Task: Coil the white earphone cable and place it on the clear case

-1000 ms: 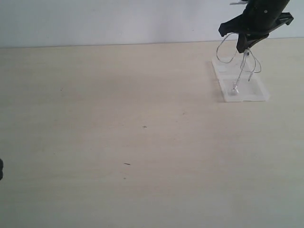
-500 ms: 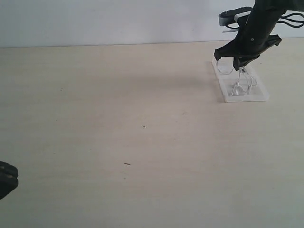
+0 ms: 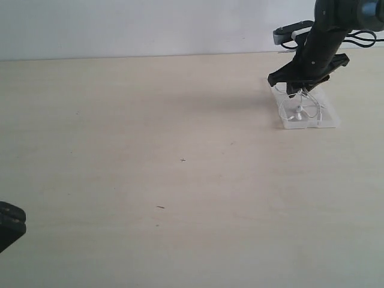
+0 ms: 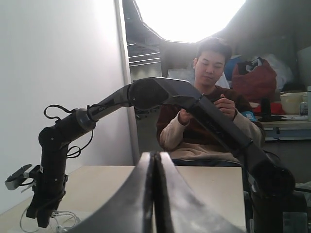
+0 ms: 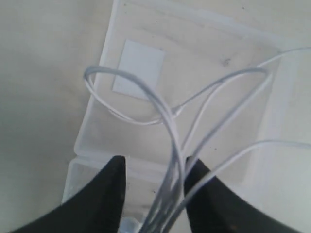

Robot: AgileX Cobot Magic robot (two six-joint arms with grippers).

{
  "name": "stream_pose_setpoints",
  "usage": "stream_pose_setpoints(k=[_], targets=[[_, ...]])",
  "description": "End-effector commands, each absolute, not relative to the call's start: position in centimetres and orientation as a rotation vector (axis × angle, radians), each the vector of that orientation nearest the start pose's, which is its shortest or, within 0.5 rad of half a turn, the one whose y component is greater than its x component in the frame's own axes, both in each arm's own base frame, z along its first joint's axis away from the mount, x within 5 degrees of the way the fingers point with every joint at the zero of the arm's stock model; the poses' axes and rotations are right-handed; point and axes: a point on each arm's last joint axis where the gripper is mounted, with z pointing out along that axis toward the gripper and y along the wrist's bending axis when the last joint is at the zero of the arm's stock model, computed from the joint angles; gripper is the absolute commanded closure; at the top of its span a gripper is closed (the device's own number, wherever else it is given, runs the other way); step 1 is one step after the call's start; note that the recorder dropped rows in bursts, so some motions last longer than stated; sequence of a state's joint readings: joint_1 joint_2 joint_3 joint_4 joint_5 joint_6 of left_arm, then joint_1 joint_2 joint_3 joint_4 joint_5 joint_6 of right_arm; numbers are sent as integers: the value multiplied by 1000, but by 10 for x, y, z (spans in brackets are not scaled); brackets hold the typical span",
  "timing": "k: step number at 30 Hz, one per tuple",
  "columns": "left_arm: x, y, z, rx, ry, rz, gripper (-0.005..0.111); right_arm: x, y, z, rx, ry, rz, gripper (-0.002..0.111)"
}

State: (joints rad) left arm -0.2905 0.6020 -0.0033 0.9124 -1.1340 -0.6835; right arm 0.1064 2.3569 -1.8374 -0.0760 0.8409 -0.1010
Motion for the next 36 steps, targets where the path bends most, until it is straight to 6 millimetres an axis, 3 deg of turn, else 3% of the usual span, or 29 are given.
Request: stream_pose_setpoints(k=[1, 7, 10, 29, 33, 36], targets=[[54, -84, 236, 779, 1091, -864, 107, 490, 45, 129, -350, 2799, -101, 55], [54, -84, 236, 777, 1092, -867, 107, 492, 41, 132, -348, 2779, -153, 36], [54, -84, 236, 777, 1092, -867, 107, 492, 41, 137, -350, 2770, -159, 33], [55, -84, 236, 775, 1091, -865, 107, 482, 41, 196, -336, 2694, -164, 31], [56, -83, 236, 761, 1103, -856, 107, 468, 38, 223, -307, 2737, -175, 35], [62, -80, 235, 688, 1154, -845, 107, 454, 33, 244, -234, 2761, -218, 55]])
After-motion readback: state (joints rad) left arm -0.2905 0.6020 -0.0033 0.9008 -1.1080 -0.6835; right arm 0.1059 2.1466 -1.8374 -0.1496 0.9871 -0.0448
